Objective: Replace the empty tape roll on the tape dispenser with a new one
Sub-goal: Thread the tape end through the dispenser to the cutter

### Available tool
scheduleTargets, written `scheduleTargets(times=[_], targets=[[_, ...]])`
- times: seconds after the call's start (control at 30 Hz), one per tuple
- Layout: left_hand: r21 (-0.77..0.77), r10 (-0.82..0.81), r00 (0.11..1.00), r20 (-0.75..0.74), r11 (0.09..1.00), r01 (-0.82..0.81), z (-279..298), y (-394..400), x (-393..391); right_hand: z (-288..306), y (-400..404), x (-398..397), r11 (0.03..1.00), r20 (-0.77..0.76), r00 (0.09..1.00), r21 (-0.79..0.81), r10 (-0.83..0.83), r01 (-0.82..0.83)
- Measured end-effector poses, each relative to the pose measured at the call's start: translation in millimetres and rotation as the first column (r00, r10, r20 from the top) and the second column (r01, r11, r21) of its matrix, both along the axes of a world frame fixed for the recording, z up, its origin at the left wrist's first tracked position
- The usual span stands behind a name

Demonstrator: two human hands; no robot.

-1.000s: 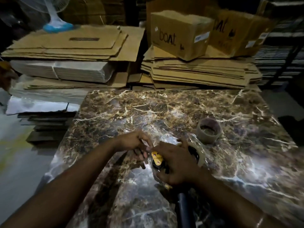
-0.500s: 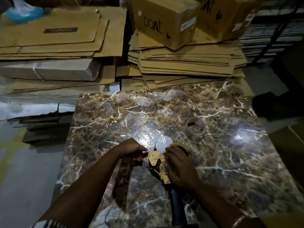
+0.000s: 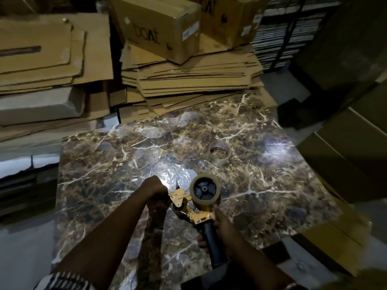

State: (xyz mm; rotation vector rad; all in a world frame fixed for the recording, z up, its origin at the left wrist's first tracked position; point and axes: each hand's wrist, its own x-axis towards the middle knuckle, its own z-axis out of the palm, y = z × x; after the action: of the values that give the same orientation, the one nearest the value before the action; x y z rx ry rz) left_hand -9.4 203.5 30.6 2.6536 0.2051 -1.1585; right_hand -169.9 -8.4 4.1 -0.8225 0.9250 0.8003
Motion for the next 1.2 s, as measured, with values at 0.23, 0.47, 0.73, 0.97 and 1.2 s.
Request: scheduleTargets(times=[0.23,0.47,0.73,0.97,1.2], targets=[[-0.019,-0.065,0.997,0.051,0.998,0.066,-4.1,3.8,1.7,12.0,7.7,1.0,0.979,0.076,0.988,0.143,0.132,-0.142],[-0.252,0.043,0.995,0.094,0.968,-0.018,4.4,-5.1,-6.2,32.5,1.7,-13.7,0.980,0.181,0.966,-0.108,0.184,-0.166],[-0.601,0.230,0.957,0.174,0.795,-0.082,6.2,-60.3,-7.8,35.9,-61.9,-15.8,0.942,0.338,0.936,-0.333,0.094,0.025],[-0.710,0.249,0.933,0.260,0.704,0.010,-5.2,-146.0,2.5,44.9,-147.3,-0.1,0.864,0.392,0.904,-0.500,0.172,0.052],[-0.695,0.249,0.884,0.396,0.711,0.111,-14.6,-249.1,4.4,26.1,-250.7,20.8,0.842,0.349,0.916,-0.539,0.199,0.022]])
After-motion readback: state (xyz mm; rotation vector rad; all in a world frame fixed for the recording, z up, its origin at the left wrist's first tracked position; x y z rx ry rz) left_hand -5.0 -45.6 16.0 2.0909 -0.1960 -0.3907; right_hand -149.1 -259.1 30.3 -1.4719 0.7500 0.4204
